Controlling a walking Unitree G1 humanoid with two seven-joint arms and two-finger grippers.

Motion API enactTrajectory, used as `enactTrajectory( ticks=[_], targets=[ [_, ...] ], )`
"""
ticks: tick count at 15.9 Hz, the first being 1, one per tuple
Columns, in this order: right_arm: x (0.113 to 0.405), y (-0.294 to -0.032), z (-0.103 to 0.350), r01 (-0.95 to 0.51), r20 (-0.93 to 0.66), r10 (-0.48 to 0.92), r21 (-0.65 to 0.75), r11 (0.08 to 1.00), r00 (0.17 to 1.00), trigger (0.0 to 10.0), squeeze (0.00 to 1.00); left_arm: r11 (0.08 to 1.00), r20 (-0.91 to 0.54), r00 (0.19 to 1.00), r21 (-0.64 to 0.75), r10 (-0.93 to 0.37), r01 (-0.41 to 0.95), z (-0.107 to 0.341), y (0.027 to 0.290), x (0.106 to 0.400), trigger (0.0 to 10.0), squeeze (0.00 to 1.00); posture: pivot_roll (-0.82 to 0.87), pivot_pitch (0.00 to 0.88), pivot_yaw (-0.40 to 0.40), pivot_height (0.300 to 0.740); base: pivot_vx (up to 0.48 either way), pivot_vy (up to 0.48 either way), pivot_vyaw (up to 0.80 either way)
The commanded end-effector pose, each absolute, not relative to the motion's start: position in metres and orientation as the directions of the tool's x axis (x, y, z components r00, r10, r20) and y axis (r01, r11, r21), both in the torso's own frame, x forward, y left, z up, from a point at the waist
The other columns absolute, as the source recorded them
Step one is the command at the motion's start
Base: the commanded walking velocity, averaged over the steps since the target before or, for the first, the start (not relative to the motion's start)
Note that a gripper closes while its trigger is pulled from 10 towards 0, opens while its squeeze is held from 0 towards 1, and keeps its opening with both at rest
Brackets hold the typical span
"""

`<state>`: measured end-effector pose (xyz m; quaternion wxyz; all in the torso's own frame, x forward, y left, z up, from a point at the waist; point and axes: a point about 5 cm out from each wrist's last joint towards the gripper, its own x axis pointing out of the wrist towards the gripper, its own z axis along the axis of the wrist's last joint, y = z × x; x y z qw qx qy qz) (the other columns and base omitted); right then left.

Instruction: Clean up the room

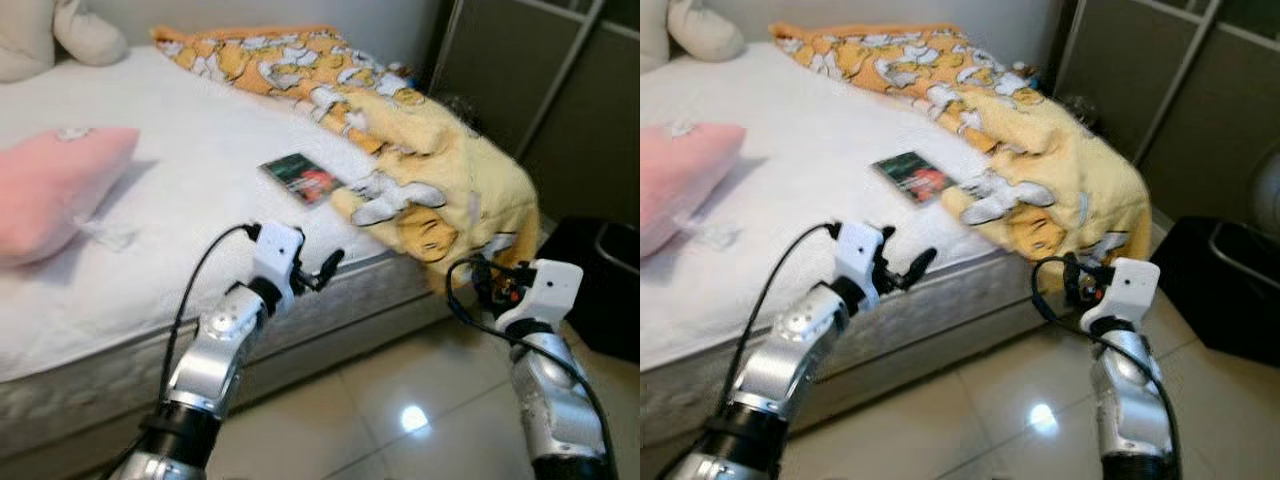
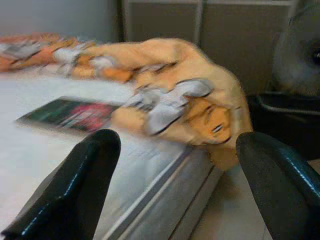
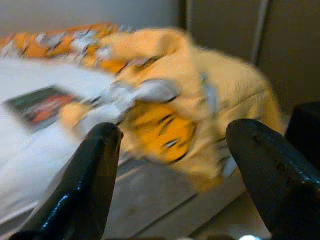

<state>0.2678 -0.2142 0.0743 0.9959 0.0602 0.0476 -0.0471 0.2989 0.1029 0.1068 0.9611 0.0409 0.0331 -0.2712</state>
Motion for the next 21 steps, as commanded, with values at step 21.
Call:
enactTrajectory(
  ticks=[21],
  targets=[
    [0.285, -0.172, 0.1, -0.195, 0.013, 0.194, 0.095, 0.976, 0.981, 10.0, 0.0, 0.876, 0.023, 0.879, 0.101, -0.477, 0.472, 0.124, 0.1, 0.306, 10.0, 0.0, -0.03, 0.0, -0.066, 0.74, 0.0, 0.183, 0.07]
  ],
)
